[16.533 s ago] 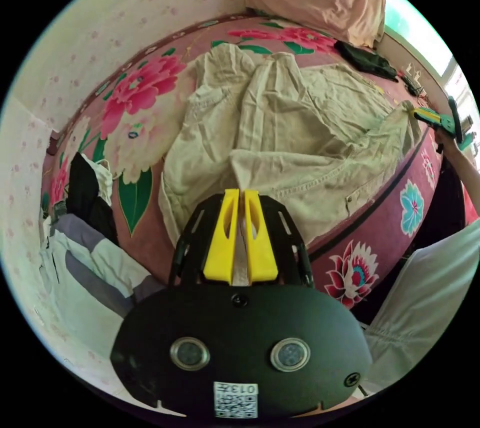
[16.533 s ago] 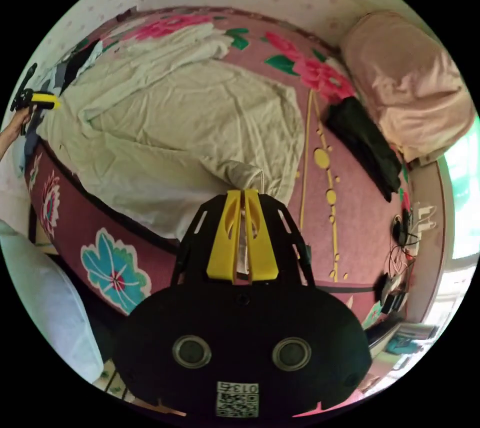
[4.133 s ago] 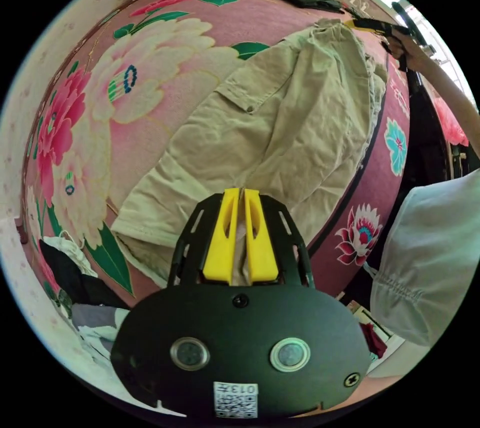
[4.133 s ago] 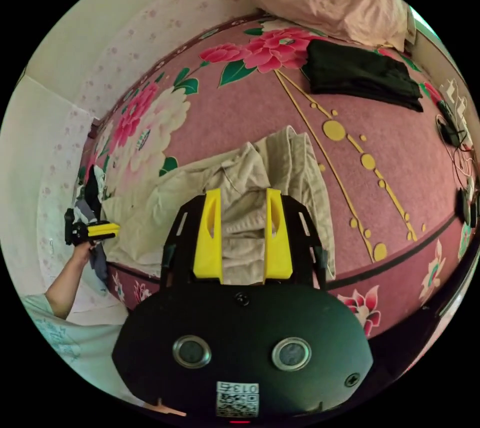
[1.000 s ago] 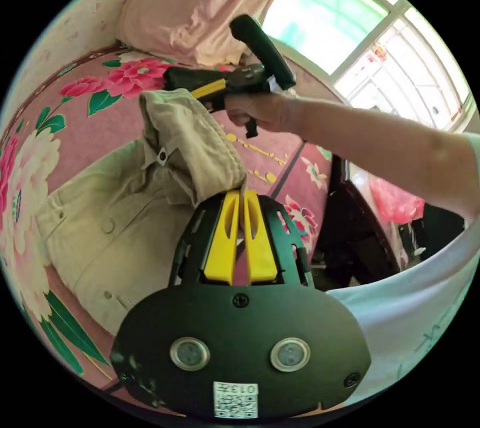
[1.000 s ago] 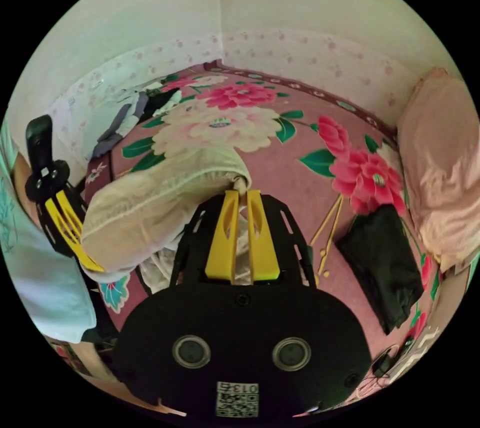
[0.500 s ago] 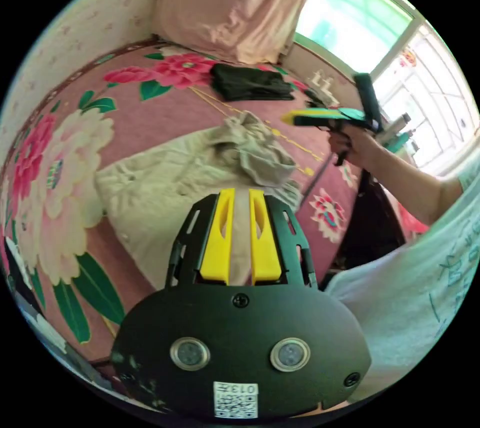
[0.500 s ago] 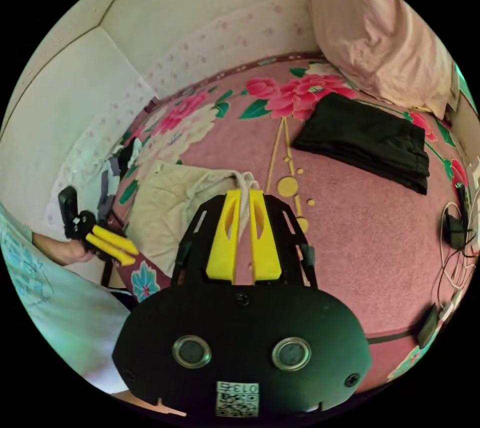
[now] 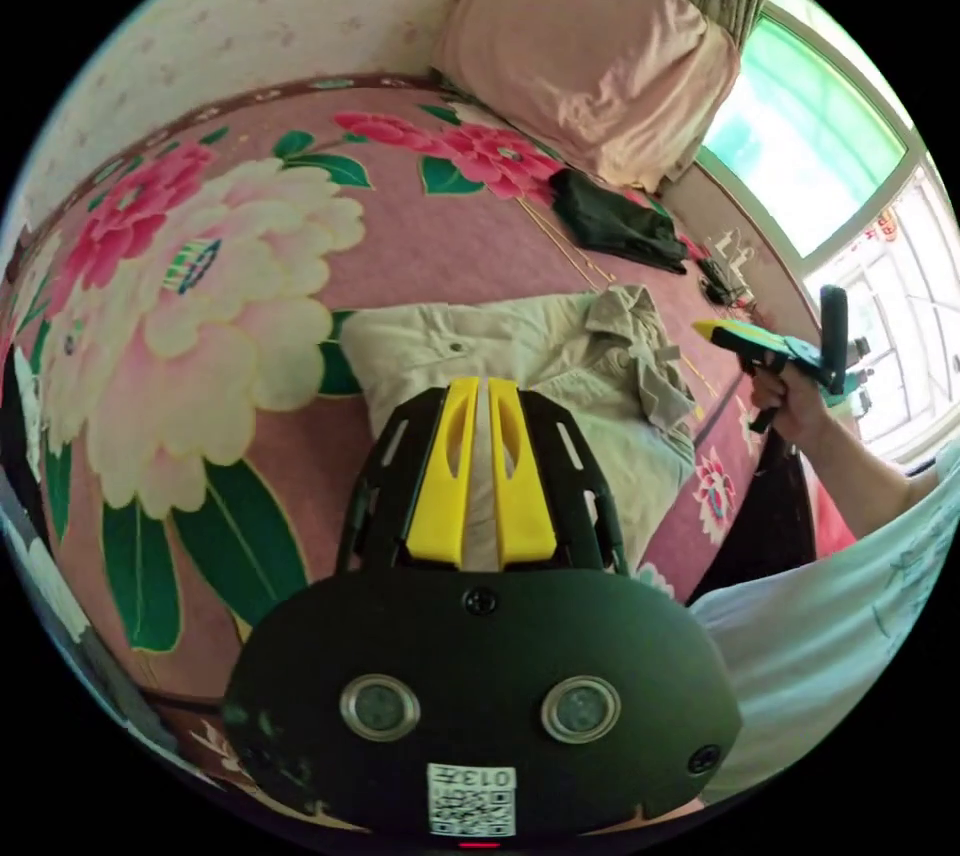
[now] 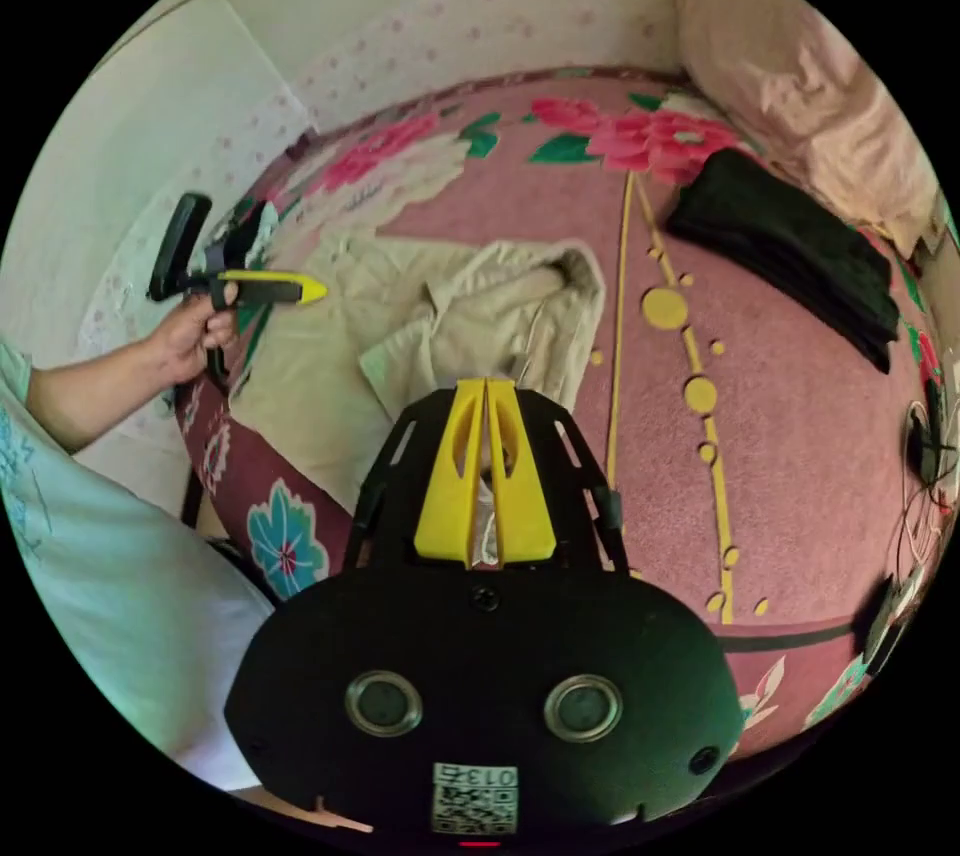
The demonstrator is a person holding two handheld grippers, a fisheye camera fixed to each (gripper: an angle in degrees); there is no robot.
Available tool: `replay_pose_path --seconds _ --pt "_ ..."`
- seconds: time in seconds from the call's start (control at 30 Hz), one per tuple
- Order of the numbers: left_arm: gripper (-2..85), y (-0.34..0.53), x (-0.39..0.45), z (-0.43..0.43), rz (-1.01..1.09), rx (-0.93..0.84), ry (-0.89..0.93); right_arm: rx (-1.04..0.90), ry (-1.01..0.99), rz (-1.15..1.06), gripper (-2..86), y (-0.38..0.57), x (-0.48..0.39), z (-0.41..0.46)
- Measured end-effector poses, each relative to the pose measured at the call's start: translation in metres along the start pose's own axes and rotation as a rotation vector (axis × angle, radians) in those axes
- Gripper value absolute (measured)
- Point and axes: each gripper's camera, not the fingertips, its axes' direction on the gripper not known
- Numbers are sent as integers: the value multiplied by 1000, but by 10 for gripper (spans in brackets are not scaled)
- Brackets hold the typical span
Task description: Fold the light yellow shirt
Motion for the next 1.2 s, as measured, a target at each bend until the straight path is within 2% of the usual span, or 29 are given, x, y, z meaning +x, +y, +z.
replay_pose_path --seconds 0.03,0.1,0.2,0.23,0.3,0.33,0.4,0.47,0.53,0.6,0.7,0.8,0.83,0.9,1.03,1.2 --pt "4 0 -3 -9 -17 24 -36 38 0 5 3 -10 -2 -11" --pt "3 -10 -4 -9 -7 23 23 71 -20 -13 3 -30 -10 -11" --pt "1 -36 9 16 79 -85 31 64 58 -97 3 -60 -31 22" --pt "0 -42 14 27 105 -110 -2 37 106 -142 3 -66 -35 43" --pt "-1 -45 13 45 106 -174 -15 -148 217 -174 2 -66 -28 89" --pt "-2 -45 10 47 95 -156 22 -279 183 -175 2 -56 -14 115" --pt "-2 -50 12 41 74 -140 36 -190 79 -106 1 -43 8 103" --pt "-2 -68 36 22 160 -54 33 -144 7 18 1 -39 32 71" --pt "-2 -92 65 21 262 9 81 -12 5 43 1 -34 37 41" --pt "-1 -119 98 39 367 4 98 18 34 39 1 -35 37 32" --pt "-1 -155 145 88 493 -76 107 -20 48 -36 0 -41 31 48" --pt "-2 -165 176 145 620 -257 120 -176 94 -88 -1 -36 36 85" --pt "-3 -160 180 163 661 -318 117 -225 71 -99 -2 -29 45 99" --pt "-3 -155 177 166 678 -279 130 -179 7 -90 -2 -15 62 102" --pt "-3 -156 170 170 718 -308 134 -95 -193 32 -2 5 110 100" --pt "0 -155 166 172 750 -312 127 -103 -335 116 1 11 147 100"
